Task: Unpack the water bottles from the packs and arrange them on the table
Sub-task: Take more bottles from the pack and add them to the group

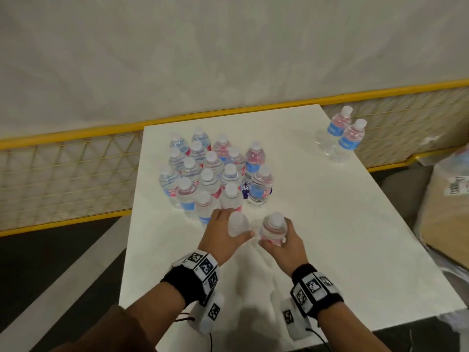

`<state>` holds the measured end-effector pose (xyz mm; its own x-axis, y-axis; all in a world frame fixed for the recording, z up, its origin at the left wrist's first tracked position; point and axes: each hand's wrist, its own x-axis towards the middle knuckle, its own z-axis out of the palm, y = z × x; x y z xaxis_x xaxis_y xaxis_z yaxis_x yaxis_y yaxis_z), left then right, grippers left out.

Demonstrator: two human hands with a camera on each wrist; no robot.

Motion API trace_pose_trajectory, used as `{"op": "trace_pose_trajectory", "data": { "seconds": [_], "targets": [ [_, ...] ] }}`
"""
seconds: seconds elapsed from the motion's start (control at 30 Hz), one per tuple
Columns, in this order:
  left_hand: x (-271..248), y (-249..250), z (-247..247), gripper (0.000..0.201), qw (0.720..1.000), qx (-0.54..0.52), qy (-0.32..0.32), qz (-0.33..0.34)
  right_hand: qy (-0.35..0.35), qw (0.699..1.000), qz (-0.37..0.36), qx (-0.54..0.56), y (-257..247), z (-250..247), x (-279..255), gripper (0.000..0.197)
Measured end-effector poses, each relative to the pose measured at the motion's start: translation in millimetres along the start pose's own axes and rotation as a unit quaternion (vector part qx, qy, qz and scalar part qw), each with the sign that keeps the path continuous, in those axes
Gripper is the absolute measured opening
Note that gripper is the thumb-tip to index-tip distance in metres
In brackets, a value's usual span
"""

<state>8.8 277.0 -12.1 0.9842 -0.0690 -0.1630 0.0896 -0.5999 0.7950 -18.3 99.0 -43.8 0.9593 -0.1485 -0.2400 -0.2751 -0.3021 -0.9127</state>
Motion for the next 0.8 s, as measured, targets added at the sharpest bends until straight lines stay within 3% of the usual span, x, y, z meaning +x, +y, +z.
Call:
{"op": "trace_pose_trajectory", "data": {
  "seconds": [0.17, 0.23, 0.33, 0.37, 0.43, 0.5, 0.6, 0.7, 0.8],
  "targets": [
    [-16, -20, -15, 0.07, 0.998, -0.052, -0.027, 0.034, -0.009, 1.0, 0.009, -0.008, -10, 26, 7, 0.069],
    [-22, -23, -29, 0.053, 0.995, -0.064, 0.036, 0.069, -0.011, 0.992, 0.078, -0.101, -5, 20, 6, 0.073],
    [-9, -31, -60, 0.038, 0.97, -0.039, 0.198, 0.134, -0.099, 0.95, 0.155, -0.253, 4, 8, -1, 0.047],
    [0, -33, -70, 0.04, 0.962, -0.025, 0.237, 0.133, -0.126, 0.947, 0.158, -0.25, 4, 8, -4, 0.039],
    [26, -34, -88, 0.046, 0.956, 0.016, 0.272, 0.109, -0.152, 0.953, 0.153, -0.212, 2, 12, -8, 0.044],
    [49, -29, -97, 0.048, 0.956, 0.084, 0.253, 0.121, -0.153, 0.96, 0.159, -0.173, -4, 22, -9, 0.059],
    [70, -30, -91, 0.055, 0.943, 0.196, 0.19, 0.191, -0.17, 0.96, 0.208, -0.076, -12, 38, -8, 0.074],
    [71, -37, -79, 0.063, 0.948, 0.212, 0.128, 0.199, -0.173, 0.966, 0.186, -0.044, -17, 56, -8, 0.085],
    [67, -44, -75, 0.061, 0.938, 0.238, 0.147, 0.202, -0.143, 0.977, 0.152, -0.049, -20, 70, -4, 0.082]
  ]
}}
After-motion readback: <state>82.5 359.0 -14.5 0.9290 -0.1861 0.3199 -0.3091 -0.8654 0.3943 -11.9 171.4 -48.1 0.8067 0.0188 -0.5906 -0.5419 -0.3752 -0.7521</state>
